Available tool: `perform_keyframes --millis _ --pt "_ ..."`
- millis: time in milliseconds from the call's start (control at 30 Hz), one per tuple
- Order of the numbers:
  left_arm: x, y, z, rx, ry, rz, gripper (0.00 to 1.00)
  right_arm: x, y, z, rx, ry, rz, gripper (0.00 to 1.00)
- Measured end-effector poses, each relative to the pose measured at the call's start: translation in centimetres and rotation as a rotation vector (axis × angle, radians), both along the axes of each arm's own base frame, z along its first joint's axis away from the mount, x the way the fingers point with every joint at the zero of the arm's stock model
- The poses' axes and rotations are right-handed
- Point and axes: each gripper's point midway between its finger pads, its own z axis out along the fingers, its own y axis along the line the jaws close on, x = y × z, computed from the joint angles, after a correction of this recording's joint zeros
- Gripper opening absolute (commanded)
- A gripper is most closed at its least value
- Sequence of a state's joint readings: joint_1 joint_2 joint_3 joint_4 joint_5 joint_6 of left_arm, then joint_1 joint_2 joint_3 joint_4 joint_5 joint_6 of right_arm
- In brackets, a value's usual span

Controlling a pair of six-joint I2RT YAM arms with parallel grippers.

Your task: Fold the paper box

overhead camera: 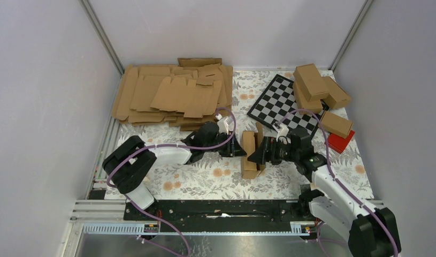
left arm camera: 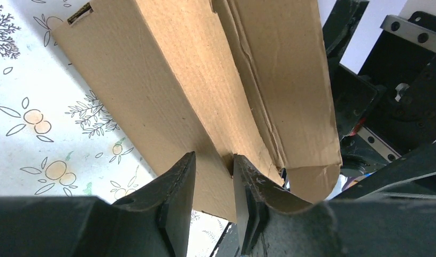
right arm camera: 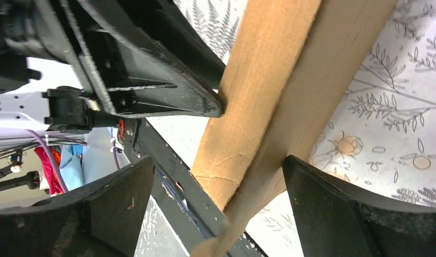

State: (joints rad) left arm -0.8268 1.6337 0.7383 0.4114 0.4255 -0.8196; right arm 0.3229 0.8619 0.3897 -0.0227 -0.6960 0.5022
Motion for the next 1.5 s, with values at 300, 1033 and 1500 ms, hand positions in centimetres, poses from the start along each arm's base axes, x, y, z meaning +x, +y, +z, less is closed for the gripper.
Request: perform_keyframes --millis 300,1033,1500 --pt "-0.2 -0.2 0.1 -0.037 0.03 0.044 0.32 -1.0 1.1 -1.0 -0.191 0.08 0.016 0.98" --pt "-2.1 -0.3 1.0 -0.074 0.077 0.125 0.53 -1.4 0.1 -3.1 -0.634 0.06 -0.019 0.44" --pt "5.1 10.1 4.8 -0.04 -0.201 0.361 0.75 -3.7 1.6 -2.5 -0.572 0.03 0.211 0.42"
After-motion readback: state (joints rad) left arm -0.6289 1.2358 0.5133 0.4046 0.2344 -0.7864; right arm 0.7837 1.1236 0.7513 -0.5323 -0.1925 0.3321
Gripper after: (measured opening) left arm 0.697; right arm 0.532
